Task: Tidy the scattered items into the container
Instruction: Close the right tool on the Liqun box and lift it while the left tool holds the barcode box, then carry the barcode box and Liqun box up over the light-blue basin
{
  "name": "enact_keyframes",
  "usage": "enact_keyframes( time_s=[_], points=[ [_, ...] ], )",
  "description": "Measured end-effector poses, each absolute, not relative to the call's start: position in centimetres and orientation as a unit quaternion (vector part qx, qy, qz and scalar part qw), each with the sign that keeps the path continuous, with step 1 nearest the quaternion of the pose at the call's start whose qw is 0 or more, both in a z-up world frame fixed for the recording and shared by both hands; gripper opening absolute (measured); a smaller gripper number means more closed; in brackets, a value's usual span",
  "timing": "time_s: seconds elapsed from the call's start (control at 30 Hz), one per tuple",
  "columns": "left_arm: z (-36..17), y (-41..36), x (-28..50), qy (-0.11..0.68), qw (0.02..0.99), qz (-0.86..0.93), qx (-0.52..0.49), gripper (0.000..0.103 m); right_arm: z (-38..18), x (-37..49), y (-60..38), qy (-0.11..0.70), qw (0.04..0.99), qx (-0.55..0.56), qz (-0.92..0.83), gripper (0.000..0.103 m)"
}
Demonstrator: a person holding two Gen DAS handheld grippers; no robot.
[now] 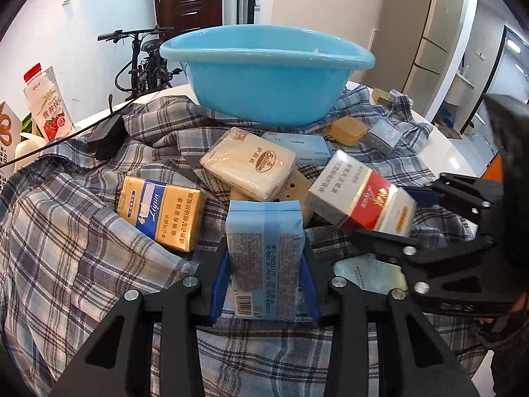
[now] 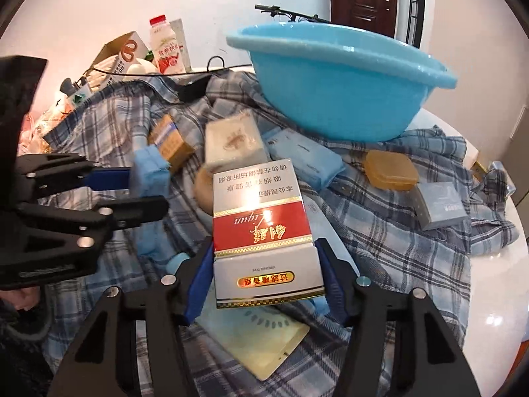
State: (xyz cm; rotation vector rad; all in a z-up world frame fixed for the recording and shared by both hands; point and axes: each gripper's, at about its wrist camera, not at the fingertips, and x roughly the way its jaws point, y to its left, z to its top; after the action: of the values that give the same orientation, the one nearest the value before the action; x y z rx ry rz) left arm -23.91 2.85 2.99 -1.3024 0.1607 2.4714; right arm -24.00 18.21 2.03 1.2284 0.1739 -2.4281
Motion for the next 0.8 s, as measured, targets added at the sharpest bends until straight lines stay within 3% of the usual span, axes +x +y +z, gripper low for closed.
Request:
enact_keyframes(
  time_s=[0.8],
  points=[
    [7.4, 4.1, -24.1, 0.088, 0.154, 0.893, -0.413, 0.041, 8.7, -23.0, 19.4, 0.063, 0.185, 0.379, -0.905, 0.058]
  ],
)
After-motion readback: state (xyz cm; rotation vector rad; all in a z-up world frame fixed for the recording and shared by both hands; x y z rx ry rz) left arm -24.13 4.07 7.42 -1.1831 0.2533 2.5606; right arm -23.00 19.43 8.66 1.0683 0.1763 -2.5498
